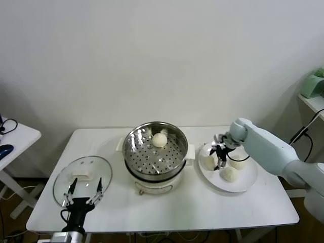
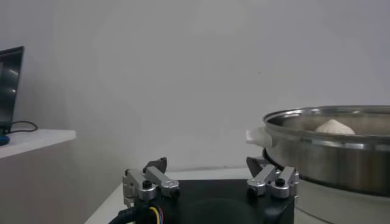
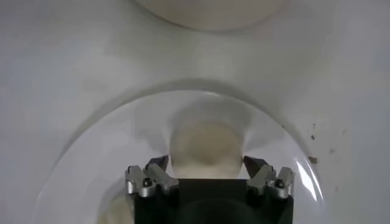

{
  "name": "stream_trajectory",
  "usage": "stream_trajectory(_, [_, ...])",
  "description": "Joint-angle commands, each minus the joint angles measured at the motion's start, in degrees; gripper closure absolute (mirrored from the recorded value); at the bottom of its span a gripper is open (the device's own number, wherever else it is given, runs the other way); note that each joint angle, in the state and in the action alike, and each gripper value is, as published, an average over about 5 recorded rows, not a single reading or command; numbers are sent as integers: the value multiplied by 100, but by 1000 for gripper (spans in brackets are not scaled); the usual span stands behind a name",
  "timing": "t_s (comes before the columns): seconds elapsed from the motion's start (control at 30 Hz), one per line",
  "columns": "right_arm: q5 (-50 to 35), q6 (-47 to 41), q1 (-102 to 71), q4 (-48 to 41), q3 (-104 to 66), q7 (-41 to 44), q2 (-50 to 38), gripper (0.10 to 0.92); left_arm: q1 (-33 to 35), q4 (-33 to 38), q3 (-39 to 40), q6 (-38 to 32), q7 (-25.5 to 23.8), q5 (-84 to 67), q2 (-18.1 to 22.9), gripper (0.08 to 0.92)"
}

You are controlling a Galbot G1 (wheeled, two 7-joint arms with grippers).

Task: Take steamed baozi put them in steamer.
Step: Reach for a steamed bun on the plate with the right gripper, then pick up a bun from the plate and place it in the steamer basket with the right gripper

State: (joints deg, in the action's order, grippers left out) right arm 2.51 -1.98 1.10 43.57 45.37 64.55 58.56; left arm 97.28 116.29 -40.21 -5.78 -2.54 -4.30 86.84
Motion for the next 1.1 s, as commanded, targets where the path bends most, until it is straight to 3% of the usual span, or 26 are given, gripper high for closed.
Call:
stream_trajectory(0.03, [20, 3, -13, -47, -49, 13, 48, 288, 8, 7, 1, 2, 0, -1, 4, 177])
stream_trajectory(0.33, [-130, -18, 58, -24, -36, 5, 7, 318, 21, 18, -12, -5, 3, -8, 6, 177])
stream_trajectory(0.6, [-1140, -191, 876, 251, 618, -3, -277, 321, 31, 44, -18, -3, 8, -10, 10, 177])
stream_trajectory(1.1, [-5160, -694, 4340, 696, 3708, 61, 37, 313, 62, 150, 61, 26, 13, 25, -10, 177])
